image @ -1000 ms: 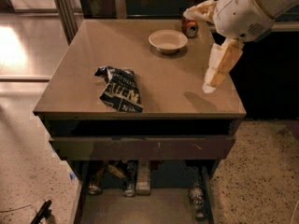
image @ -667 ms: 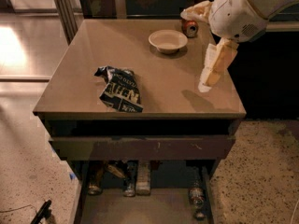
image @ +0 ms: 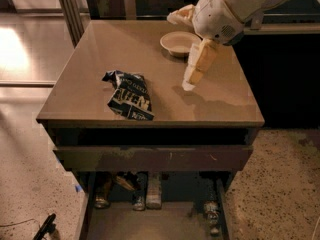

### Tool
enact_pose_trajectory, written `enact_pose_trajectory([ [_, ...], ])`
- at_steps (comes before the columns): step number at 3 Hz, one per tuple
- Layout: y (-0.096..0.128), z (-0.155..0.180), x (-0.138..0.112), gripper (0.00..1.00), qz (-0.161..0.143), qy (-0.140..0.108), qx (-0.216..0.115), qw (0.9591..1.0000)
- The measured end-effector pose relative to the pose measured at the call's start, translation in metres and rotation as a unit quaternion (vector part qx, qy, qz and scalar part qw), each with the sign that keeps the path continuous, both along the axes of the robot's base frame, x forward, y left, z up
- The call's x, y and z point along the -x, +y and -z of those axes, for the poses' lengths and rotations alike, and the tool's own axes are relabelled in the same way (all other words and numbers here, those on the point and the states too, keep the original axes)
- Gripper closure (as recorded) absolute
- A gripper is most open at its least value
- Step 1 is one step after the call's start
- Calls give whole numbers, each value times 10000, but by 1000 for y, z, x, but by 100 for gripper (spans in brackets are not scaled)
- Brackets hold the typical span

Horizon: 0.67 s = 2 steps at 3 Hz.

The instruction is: Place blue chip bag into middle drawer

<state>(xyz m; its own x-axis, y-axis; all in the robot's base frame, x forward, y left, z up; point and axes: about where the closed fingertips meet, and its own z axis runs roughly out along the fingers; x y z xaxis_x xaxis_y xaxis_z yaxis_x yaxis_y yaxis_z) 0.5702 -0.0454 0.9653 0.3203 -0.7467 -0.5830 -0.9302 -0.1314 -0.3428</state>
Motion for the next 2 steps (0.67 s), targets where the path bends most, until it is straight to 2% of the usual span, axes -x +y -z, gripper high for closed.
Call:
enact_pose_trajectory([
  [1, 0, 0, 0, 0, 0, -1, 0, 10000],
  [2, 2, -3, 2, 0, -51, -166, 18, 9998],
])
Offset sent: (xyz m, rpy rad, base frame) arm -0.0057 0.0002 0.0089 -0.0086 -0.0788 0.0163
